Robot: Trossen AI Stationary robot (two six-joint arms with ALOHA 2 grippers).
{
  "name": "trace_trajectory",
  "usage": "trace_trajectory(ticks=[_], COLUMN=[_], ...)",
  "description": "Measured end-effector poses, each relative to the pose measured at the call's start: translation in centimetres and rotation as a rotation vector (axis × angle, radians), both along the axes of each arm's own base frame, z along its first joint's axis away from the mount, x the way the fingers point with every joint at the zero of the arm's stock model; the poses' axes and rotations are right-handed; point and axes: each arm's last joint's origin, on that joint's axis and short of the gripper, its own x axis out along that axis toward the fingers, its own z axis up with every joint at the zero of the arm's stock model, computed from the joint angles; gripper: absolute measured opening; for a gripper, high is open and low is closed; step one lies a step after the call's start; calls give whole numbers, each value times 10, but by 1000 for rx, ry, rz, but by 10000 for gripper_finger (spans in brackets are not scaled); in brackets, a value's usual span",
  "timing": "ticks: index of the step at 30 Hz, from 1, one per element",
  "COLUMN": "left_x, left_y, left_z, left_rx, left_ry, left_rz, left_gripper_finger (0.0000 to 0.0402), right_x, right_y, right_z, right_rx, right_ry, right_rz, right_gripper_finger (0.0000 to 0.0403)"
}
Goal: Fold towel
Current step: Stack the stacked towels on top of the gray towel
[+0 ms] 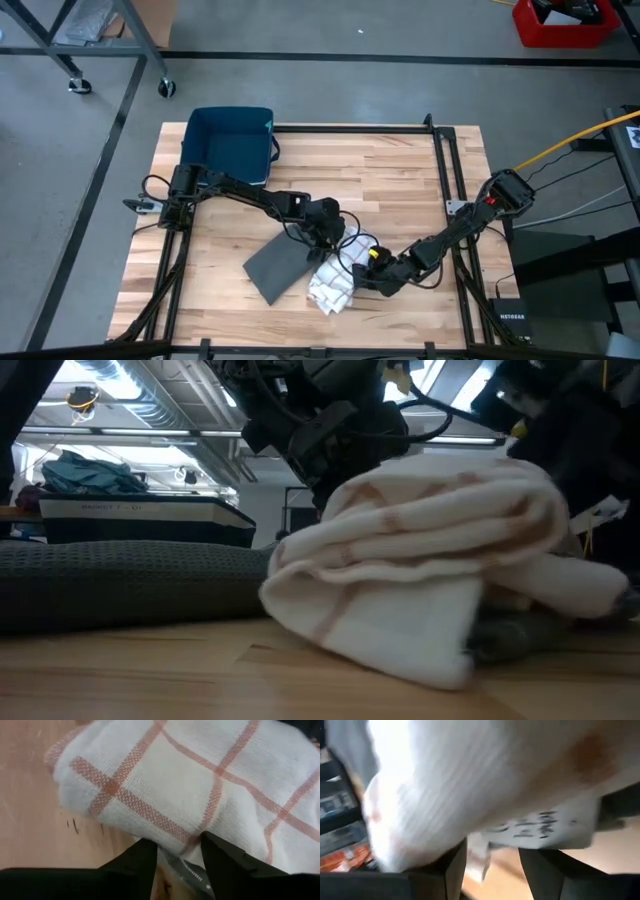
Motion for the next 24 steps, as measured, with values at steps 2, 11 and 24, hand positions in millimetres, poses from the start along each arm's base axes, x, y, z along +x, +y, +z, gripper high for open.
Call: trace_trajectory(ticks=[2, 11, 24], left_x=[0, -1, -2], left_y=[0, 0, 0], left_z=[0, -3, -3], left_rx=[11, 26, 28], left_ry=[-6, -2, -2], left_rz=[-12, -27, -27], left_gripper_finger=[144, 130, 129], right_x=[2, 6, 21], right_y=[7, 43, 20], right_z=[6, 45, 57], right_rx=[31, 12, -12], right_ry=[-46, -191, 5], right_rz=[12, -75, -279], right_gripper_finger=[174, 147, 124])
